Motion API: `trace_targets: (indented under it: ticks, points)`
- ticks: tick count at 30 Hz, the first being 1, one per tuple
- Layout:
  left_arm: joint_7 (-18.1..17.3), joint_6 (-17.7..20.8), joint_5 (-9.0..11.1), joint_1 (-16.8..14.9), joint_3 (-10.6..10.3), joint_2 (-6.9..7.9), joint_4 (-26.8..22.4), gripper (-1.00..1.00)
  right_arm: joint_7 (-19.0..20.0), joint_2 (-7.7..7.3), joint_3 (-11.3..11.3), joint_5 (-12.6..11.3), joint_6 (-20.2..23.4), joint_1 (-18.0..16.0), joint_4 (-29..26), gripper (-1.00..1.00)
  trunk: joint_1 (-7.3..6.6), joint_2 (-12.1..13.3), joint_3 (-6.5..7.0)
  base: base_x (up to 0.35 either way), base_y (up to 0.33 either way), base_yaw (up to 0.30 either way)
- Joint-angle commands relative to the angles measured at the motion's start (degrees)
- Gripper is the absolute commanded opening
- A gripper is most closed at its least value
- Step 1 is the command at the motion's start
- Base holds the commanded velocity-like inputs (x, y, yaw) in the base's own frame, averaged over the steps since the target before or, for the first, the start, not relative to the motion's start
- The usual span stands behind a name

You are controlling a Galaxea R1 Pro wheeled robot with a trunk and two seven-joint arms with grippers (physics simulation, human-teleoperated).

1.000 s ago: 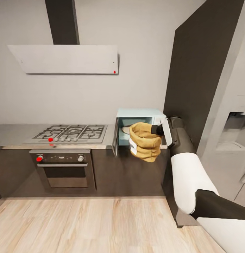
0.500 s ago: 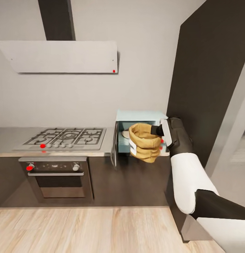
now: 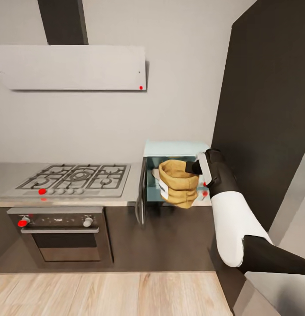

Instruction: In the kitchen, take the popcorn bag from the countertop, put it into the microwave, and heat it until the popcorn is cooked so the cooked popcorn ends up inside the bag.

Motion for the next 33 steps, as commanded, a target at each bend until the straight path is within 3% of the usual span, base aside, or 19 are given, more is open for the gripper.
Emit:
trace_targets:
  ticks: [1, 5, 21, 33]
  points:
    - [0.1, -0.2, 0.3, 0.0, 0.0, -0.02, 0.0, 1.0, 0.1, 0.07, -0.2, 0.3, 0.2, -0.1, 0.6, -1.0, 0.02, 0.0, -0.06, 0.082, 0.0, 0.0]
    - [0.1, -0.2, 0.3, 0.0, 0.1, -0.02, 0.0, 1.0, 0.1, 0.06, -0.3, 0.3, -0.1, -0.1, 1.8, -1.0, 0.02, 0.0, -0.06, 0.018, 0.0, 0.0]
    - [0.1, -0.3, 0.3, 0.0, 0.1, -0.02, -0.1, 1.0, 0.1, -0.1, -0.3, 0.3, -9.3, 0.2, 5.6, -1.0, 0.02, 0.0, -0.06, 0.0, 0.0, 0.0]
    - [0.0, -0.2, 0.2, 0.0, 0.0, -0.07, 0.0, 1.0, 0.1, -0.11, -0.3, 0.3, -9.8, 0.2, 5.9, -1.0, 0.02, 0.0, -0.06, 0.157, 0.0, 0.0]
